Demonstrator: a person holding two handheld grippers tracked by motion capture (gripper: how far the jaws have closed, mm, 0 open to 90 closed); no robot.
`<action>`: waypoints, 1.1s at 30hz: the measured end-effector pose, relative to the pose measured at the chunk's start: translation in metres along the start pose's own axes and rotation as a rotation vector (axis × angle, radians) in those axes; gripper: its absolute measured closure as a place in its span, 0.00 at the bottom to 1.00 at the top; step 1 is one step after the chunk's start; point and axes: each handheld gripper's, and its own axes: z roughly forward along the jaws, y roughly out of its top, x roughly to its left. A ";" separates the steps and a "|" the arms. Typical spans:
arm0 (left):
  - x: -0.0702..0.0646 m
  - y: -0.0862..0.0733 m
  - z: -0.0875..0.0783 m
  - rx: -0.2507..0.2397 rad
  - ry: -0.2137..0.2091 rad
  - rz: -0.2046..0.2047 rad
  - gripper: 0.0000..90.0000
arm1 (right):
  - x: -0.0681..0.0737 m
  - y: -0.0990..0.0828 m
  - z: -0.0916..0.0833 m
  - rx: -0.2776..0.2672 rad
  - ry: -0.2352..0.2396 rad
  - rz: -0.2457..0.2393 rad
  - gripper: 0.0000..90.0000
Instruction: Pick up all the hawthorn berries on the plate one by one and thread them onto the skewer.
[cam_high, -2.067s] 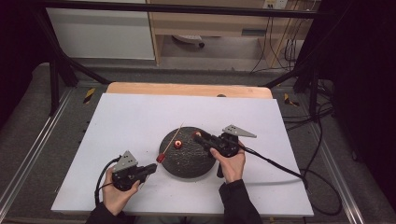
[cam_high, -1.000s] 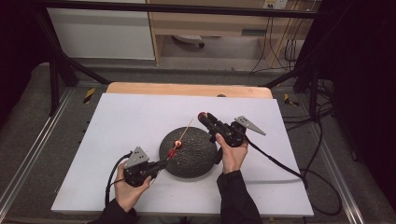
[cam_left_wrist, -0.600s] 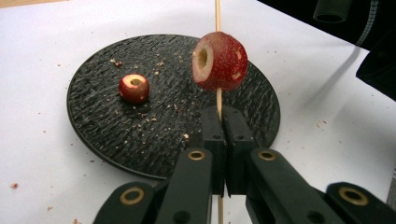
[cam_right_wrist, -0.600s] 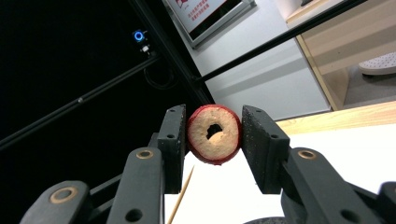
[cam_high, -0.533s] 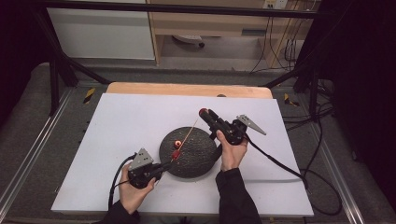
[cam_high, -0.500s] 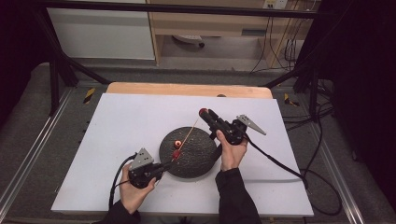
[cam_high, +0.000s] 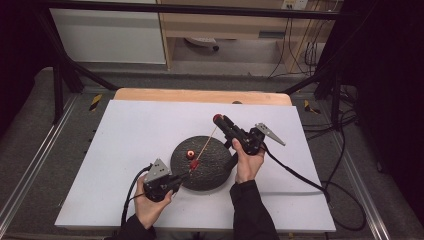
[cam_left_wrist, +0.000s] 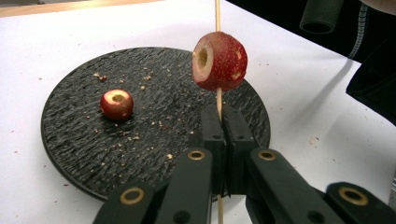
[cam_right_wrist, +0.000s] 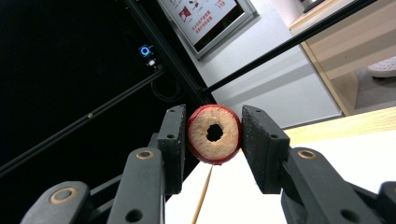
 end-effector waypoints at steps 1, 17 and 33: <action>0.000 0.000 0.001 0.001 -0.001 -0.002 0.98 | 0.000 0.000 0.000 -0.004 0.001 -0.003 0.69; -0.002 0.000 0.002 -0.023 0.009 -0.016 0.98 | 0.001 -0.002 0.000 -0.013 0.017 0.019 0.69; -0.014 0.007 0.013 -0.045 0.031 -0.086 0.98 | 0.001 -0.012 0.002 -0.049 0.015 0.053 0.69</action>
